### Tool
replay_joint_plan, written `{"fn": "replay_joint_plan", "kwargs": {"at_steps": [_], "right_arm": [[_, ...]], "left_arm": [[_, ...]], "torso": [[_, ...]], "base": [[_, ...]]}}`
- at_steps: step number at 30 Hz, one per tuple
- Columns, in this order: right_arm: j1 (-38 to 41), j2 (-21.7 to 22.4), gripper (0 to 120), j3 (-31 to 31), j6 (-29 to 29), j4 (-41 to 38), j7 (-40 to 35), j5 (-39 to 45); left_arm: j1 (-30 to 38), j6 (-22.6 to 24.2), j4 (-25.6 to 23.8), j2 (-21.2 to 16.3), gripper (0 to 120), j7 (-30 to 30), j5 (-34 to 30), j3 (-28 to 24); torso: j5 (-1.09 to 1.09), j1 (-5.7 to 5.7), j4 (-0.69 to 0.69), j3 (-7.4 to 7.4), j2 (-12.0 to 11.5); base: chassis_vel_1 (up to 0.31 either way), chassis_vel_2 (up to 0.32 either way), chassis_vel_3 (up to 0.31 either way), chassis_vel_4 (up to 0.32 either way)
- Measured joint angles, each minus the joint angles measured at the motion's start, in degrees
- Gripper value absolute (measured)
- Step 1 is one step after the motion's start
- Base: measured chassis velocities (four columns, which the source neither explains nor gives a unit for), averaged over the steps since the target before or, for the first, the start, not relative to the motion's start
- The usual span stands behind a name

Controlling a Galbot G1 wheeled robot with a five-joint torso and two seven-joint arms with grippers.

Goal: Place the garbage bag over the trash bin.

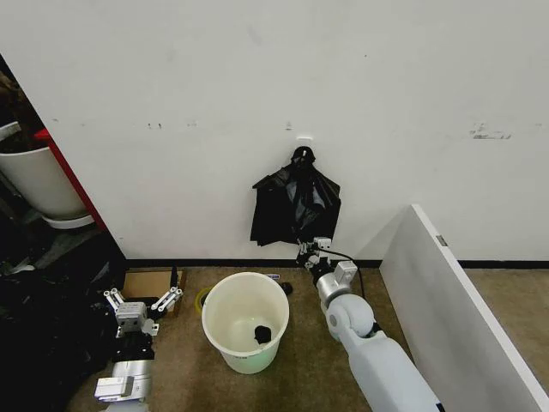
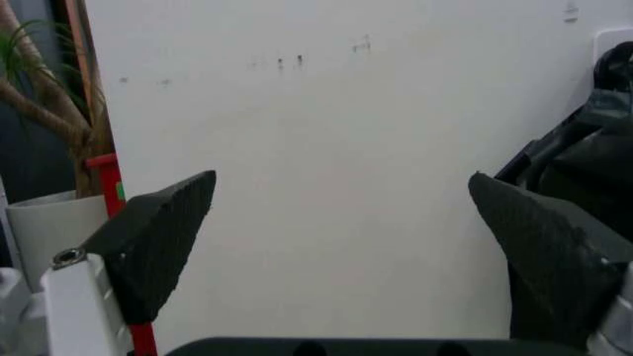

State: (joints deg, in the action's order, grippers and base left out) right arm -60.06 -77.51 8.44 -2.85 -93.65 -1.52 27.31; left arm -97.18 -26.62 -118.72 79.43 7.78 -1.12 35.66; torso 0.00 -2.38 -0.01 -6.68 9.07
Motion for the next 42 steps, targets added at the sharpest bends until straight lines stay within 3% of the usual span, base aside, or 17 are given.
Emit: {"fn": "replay_joint_plan", "kwargs": {"at_steps": [23, 42], "right_arm": [[-8.7, 1.7, 0, 0.7, 10.1, -3.5, 1.9, -15.6], [-12.0, 1.2, 0, 0.8, 13.9, -4.9, 2.0, -18.2]], "left_arm": [[-0.1, -0.2, 0.1, 0.3, 100, 0.1, 0.2, -0.1], [0.2, -0.2, 0.5, 0.3, 100, 0.1, 0.2, -0.4]], "torso": [[0.0, 0.0, 0.0, 0.0, 0.0], [0.0, 0.0, 0.0, 0.0, 0.0]], "base": [[0.0, 0.0, 0.0, 0.0], [0.0, 0.0, 0.0, 0.0]]}}
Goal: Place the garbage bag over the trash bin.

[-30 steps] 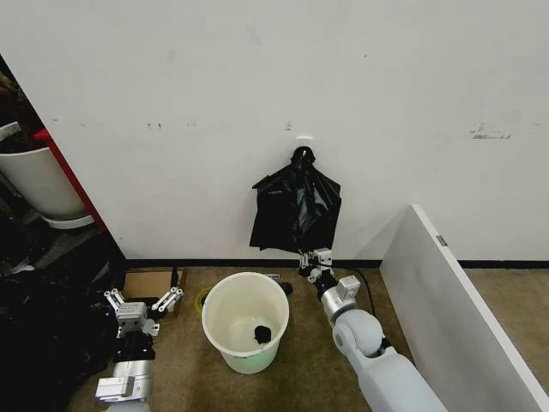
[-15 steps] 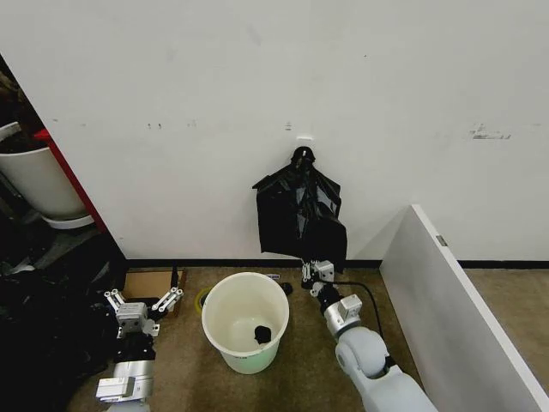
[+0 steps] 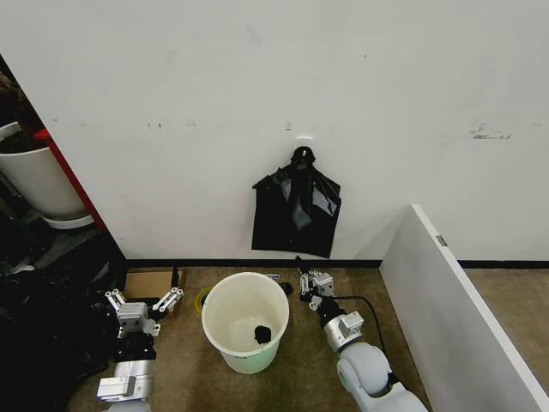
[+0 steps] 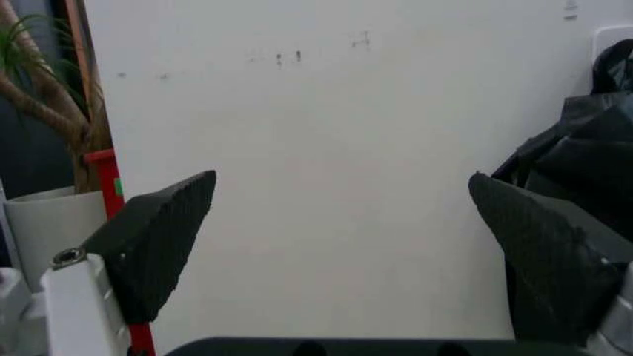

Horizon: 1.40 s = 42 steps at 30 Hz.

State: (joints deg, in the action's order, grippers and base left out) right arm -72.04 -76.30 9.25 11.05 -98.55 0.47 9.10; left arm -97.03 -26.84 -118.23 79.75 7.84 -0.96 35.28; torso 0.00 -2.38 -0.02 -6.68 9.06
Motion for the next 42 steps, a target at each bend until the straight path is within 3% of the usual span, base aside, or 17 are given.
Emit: {"fn": "replay_joint_plan", "kwargs": {"at_steps": [5, 11, 13, 19, 22, 27, 30, 31, 40, 42], "right_arm": [[2.6, -0.6, 7, -0.2, -2.2, 0.4, -2.6, 0.0], [5.8, -1.1, 32, -0.8, -8.2, -0.1, -8.7, 0.0], [6.0, -1.3, 34, -1.4, -10.5, -0.7, -10.3, 1.1], [7.9, -4.6, 59, -2.8, -25.2, -7.2, -21.3, 23.2], [8.3, -5.1, 64, -2.5, -26.4, -8.0, -22.4, 27.5], [9.6, -7.0, 89, 0.3, -27.8, -9.2, -25.6, 47.7], [9.7, -7.1, 90, 0.4, -27.7, -9.1, -25.7, 48.5], [9.9, -7.4, 97, 0.8, -27.3, -8.5, -25.8, 50.4], [12.7, -12.8, 91, 4.4, -22.1, -1.1, -24.7, 57.6], [13.6, -13.6, 84, 4.6, -21.5, 0.3, -24.2, 57.4]], "left_arm": [[-0.1, 0.0, -0.1, -0.1, 100, 0.0, 0.0, 0.0], [-0.3, 0.0, -0.4, -0.3, 100, 0.0, -0.1, 0.2], [-0.2, 0.0, -0.4, -0.3, 100, 0.0, -0.1, 0.1], [-0.2, 0.2, -0.4, -0.2, 100, 0.0, 0.0, -0.1], [-0.3, 0.2, -0.4, -0.2, 100, 0.0, 0.0, 0.0], [-0.5, 0.1, -0.6, -0.5, 100, 0.0, 0.0, 0.4], [-0.5, 0.1, -0.6, -0.4, 100, 0.0, 0.0, 0.3], [-0.5, 0.1, -0.6, -0.4, 100, 0.0, 0.0, 0.3], [-0.6, 0.0, -0.6, -0.3, 100, -0.1, 0.1, 0.5], [-0.7, 0.0, -0.7, -0.4, 100, -0.1, 0.1, 0.6]], "torso": [[0.0, 0.0, 0.01, 0.0, 0.0], [0.0, 0.0, 0.0, 0.0, 0.0], [0.0, -0.01, 0.0, -0.01, 0.0], [-0.01, -0.01, 0.01, 0.0, 0.0], [-0.01, -0.01, 0.01, 0.0, 0.0], [-0.01, -0.01, 0.0, 0.0, 0.0], [-0.01, -0.01, 0.0, 0.0, 0.0], [-0.01, -0.01, 0.0, 0.0, 0.0], [0.0, -0.01, 0.01, -0.01, 0.0], [0.0, -0.01, 0.01, -0.01, 0.0]], "base": [[0.0, 0.0, 0.0, 0.0], [0.0, 0.0, 0.0, 0.0], [0.0, 0.0, 0.0, 0.0], [0.0, 0.0, 0.0, 0.0], [0.0, 0.0, 0.0, 0.0], [0.0, 0.0, 0.0, 0.0], [0.0, 0.0, 0.0, 0.0], [0.0, 0.0, 0.0, 0.0], [0.0, 0.0, 0.0, 0.0], [0.0, 0.0, 0.0, 0.0]]}}
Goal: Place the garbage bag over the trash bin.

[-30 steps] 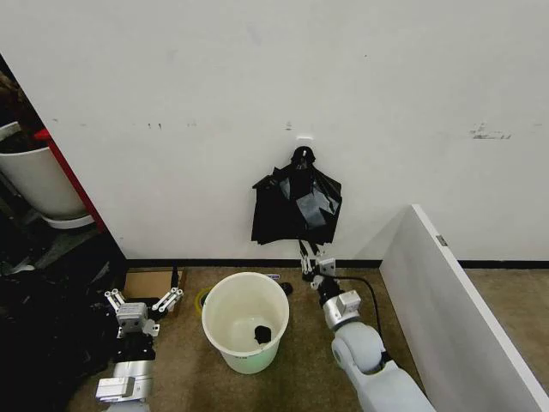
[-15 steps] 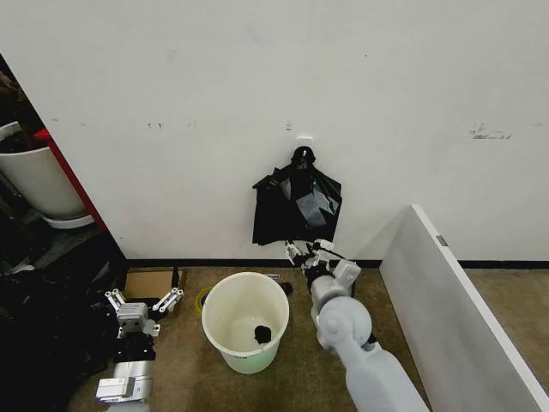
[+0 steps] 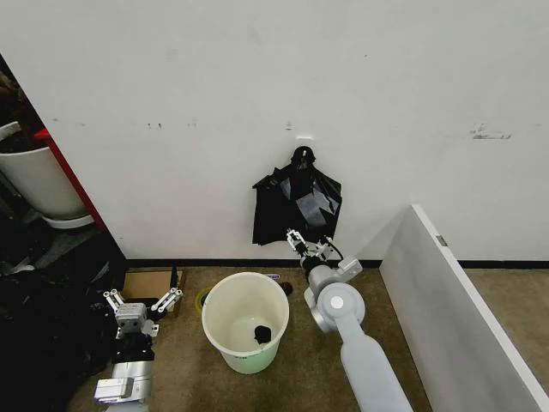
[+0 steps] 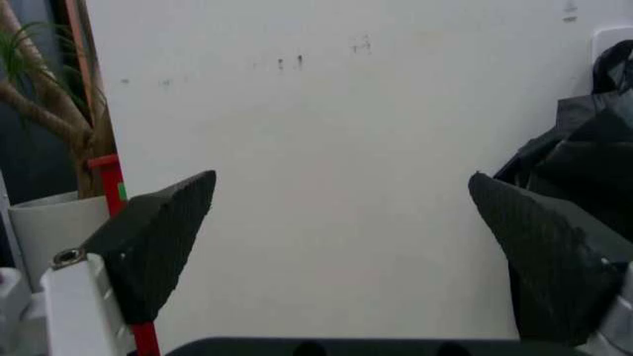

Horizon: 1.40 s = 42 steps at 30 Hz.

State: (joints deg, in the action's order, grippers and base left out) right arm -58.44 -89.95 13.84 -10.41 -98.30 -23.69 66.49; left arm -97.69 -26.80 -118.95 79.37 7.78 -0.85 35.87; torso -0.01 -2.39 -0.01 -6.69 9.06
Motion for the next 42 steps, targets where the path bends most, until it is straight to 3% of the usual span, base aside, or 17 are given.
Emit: {"fn": "replay_joint_plan", "kwargs": {"at_steps": [2, 9, 23, 32, 42], "right_arm": [[0.5, -0.4, 81, 0.1, 0.4, 0.9, 0.3, -0.3], [1.7, -0.5, 51, 0.7, 1.9, 3.3, 2.1, -1.7], [2.9, 0.2, 2, 0.6, 2.3, 5.0, 3.7, -3.2], [1.3, 1.2, 0, -0.6, 2.4, 2.7, 4.9, -5.1], [-4.2, 4.9, 0, -3.4, 3.1, -2.0, 7.4, -13.3]], "left_arm": [[0.0, 0.0, -0.1, 0.0, 100, 0.0, 0.0, 0.1], [-0.1, 0.0, -0.1, 0.0, 100, 0.0, 0.0, 0.3], [-0.1, 0.0, -0.3, 0.1, 100, 0.0, 0.0, 0.5], [-0.2, -0.1, -0.5, 0.2, 100, 0.0, -0.1, 0.6], [0.0, -0.1, -0.3, 0.3, 100, 0.0, 0.1, 0.2]], "torso": [[0.0, 0.0, 0.0, 0.0, 0.0], [0.0, 0.01, 0.0, 0.0, 0.0], [0.0, 0.0, 0.0, 0.0, 0.0], [0.0, 0.0, 0.0, 0.0, 0.0], [0.0, 0.01, 0.0, 0.01, 0.0]], "base": [[0.0, 0.0, 0.0, 0.0], [0.0, 0.0, 0.0, 0.0], [0.0, 0.0, 0.0, 0.0], [0.0, 0.0, 0.0, 0.0], [0.0, 0.0, 0.0, 0.0]]}}
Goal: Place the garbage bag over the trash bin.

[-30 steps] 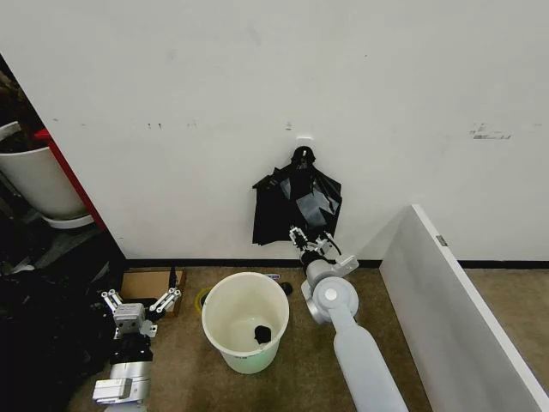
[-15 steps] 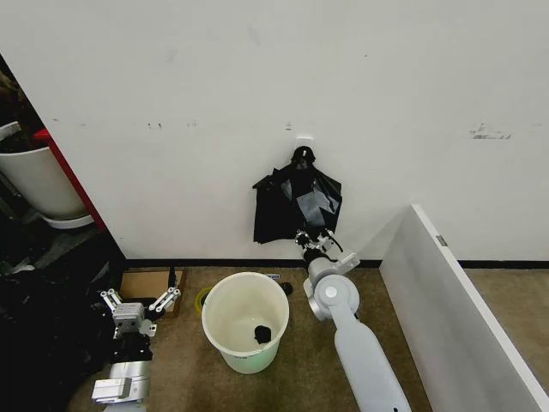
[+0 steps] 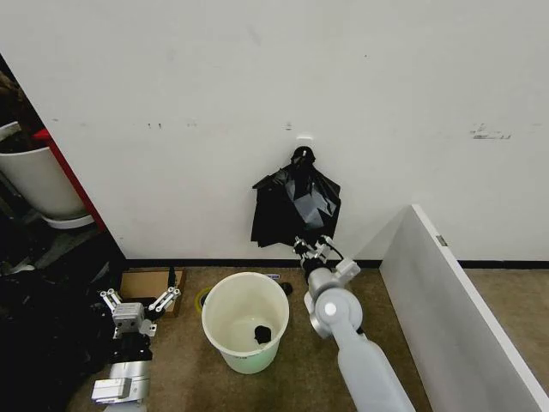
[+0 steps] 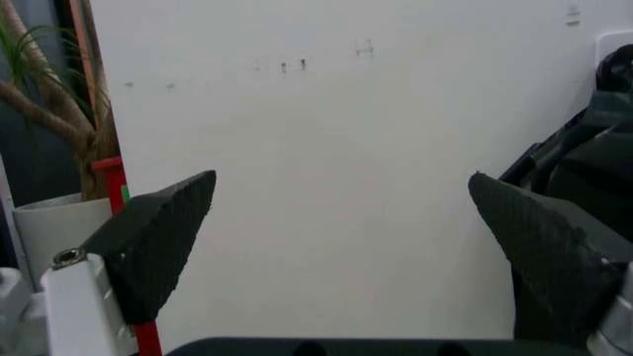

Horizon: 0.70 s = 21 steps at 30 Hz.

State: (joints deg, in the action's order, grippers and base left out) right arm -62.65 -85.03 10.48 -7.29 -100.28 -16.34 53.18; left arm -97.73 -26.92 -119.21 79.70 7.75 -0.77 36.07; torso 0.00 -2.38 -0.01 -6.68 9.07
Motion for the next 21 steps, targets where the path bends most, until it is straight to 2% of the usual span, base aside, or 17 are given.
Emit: {"fn": "replay_joint_plan", "kwargs": {"at_steps": [7, 21], "right_arm": [[-3.9, 2.5, 0, -1.8, 2.1, -2.1, 2.4, -10.7], [-10.0, 4.4, 0, -4.9, 8.0, -5.0, 6.0, -22.5]], "left_arm": [[0.2, 0.0, 0.3, 0.0, 100, 0.0, 0.1, -0.2], [0.4, -0.1, 0.6, 0.1, 100, 0.0, 0.2, -0.6]], "torso": [[0.0, 0.0, 0.0, 0.0, 0.0], [0.0, 0.0, 0.0, 0.0, 0.0]], "base": [[0.0, 0.0, 0.0, 0.0], [0.0, 0.0, 0.0, 0.0]]}}
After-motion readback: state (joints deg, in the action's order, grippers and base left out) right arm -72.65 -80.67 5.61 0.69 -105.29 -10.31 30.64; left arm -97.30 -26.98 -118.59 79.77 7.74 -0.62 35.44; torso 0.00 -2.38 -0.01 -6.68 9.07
